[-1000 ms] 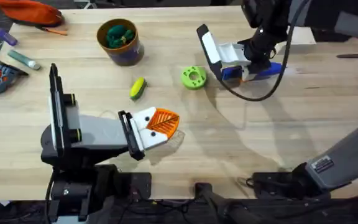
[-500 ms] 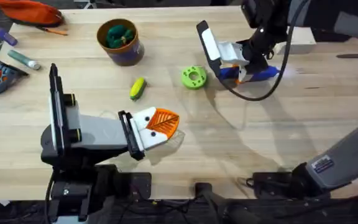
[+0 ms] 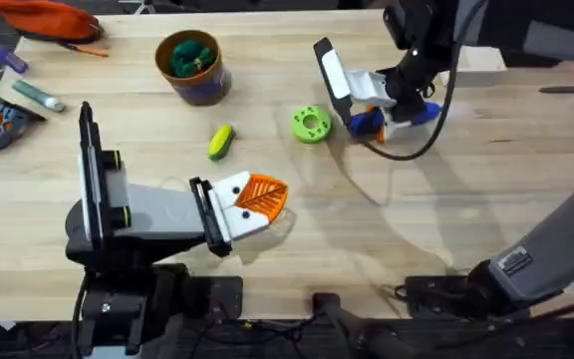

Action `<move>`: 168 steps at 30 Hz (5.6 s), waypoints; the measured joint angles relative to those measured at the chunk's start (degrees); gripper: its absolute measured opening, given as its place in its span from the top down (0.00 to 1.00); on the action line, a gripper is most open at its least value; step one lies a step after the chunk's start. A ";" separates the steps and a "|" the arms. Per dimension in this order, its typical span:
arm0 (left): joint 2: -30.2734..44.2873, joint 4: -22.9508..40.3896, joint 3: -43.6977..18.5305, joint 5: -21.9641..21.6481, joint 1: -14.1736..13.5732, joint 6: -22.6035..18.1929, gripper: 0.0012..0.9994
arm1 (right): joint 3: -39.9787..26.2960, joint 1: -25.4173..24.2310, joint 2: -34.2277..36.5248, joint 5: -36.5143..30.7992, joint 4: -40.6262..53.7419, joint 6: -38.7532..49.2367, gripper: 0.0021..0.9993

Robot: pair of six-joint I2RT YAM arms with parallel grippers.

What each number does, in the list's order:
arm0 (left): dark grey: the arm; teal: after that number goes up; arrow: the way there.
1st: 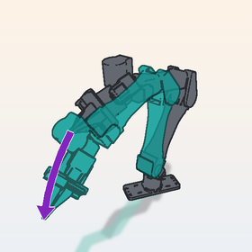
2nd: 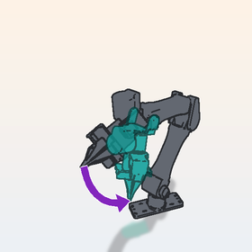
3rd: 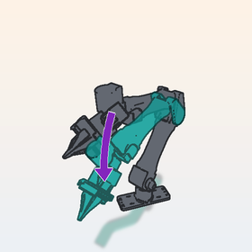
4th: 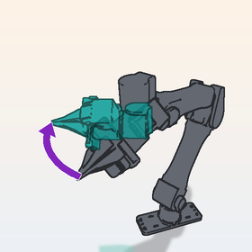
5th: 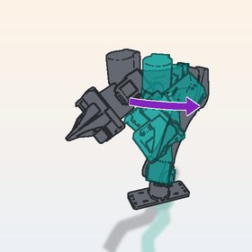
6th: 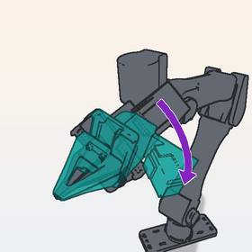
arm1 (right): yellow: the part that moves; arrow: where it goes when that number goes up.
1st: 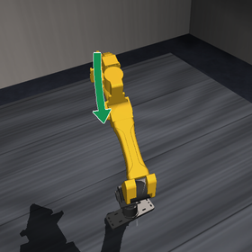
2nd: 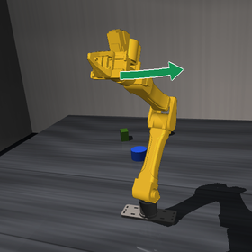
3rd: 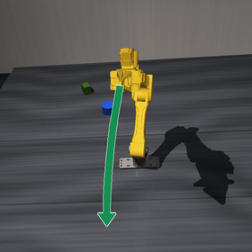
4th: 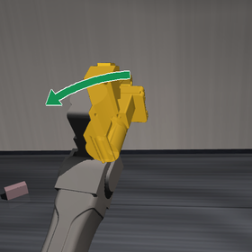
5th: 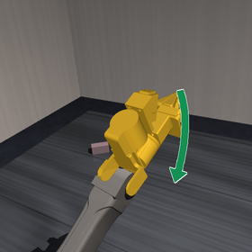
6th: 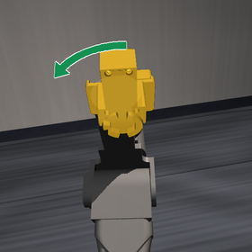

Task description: Pick up the gripper from the table and insert it into the empty holder that is missing its gripper. Then pick up a screw, insert it into the mounting hole, and use the screwdriver to tighten it. Finally, clean up the table by picking up the vegetable and placing it into the bucket.

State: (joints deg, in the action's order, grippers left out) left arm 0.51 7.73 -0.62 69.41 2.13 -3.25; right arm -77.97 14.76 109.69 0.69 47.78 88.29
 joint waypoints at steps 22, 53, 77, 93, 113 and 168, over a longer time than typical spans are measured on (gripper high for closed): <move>0.00 0.00 0.00 -0.02 0.00 0.00 0.99 | -10.80 0.00 -2.09 3.88 6.98 -11.04 0.01; 0.00 0.00 0.00 0.00 0.00 0.00 0.99 | -39.21 -0.05 -14.73 13.87 12.97 -68.97 0.01; 0.01 -0.04 0.00 -0.17 0.00 0.01 0.99 | -38.51 -3.58 -15.80 12.63 15.35 -72.49 0.01; 0.00 -0.42 0.00 -1.95 0.00 0.00 0.99 | -38.49 -5.50 -15.80 12.68 15.66 -74.89 0.01; 0.00 -0.44 0.00 -2.19 0.00 0.00 0.99 | -38.47 -10.67 -16.40 12.66 23.83 -83.21 0.01; 16.22 49.48 -44.54 -33.77 0.00 -5.33 0.01 | -38.47 -10.65 -17.79 12.65 27.53 -84.06 0.01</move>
State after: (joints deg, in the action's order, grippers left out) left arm 16.74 57.20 -45.16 35.64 2.13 -8.58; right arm -116.44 4.11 91.90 13.34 75.31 4.23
